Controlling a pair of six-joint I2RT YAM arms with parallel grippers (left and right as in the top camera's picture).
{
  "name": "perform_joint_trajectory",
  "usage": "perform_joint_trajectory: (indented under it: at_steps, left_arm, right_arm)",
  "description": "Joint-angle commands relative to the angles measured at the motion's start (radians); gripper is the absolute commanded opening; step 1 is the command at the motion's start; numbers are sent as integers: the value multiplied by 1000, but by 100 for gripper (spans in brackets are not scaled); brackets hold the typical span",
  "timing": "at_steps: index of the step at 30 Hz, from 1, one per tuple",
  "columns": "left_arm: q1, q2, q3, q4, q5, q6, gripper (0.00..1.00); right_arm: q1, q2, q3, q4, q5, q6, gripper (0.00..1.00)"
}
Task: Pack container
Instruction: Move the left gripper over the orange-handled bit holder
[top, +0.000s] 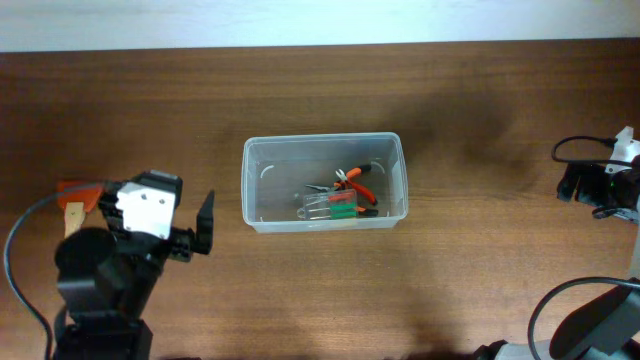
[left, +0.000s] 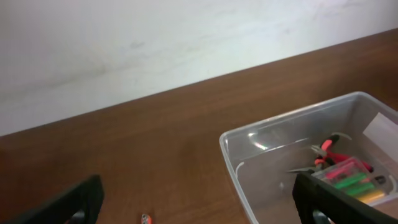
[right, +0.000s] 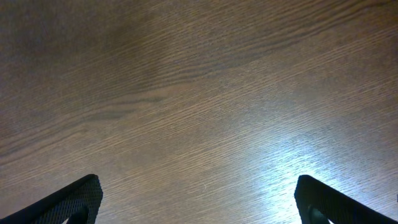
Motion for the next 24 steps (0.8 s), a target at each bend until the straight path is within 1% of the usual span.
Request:
perform_joint_trajectory:
  at_steps: [1, 4, 11, 14, 16, 18, 24]
  left_arm:
    - [6, 78, 113, -57, -6, 46, 99]
    - [6, 144, 208, -131, -50, 46, 99]
    - [7, 245, 360, -252, -69, 69, 99]
    - [21, 317, 483, -403, -110, 68, 99]
    - [42, 373, 566, -506, -109, 68, 99]
    - [53, 424, 631, -576, -93, 68, 99]
    - [53, 474, 657, -601, -78, 61, 99]
  right_arm:
    - [-1, -8, -2, 1, -10, 12, 99]
    - [-1, -8, -2, 1, -10, 12, 99]
    - [-1, -8, -2, 1, -10, 12, 99]
    - [-1, -8, -2, 1, -10, 12, 99]
    - [-1, -8, -2, 1, -10, 12, 98]
    - [-1, -8, -2, 1, -10, 12, 99]
    - [-1, -8, -2, 1, -10, 12, 99]
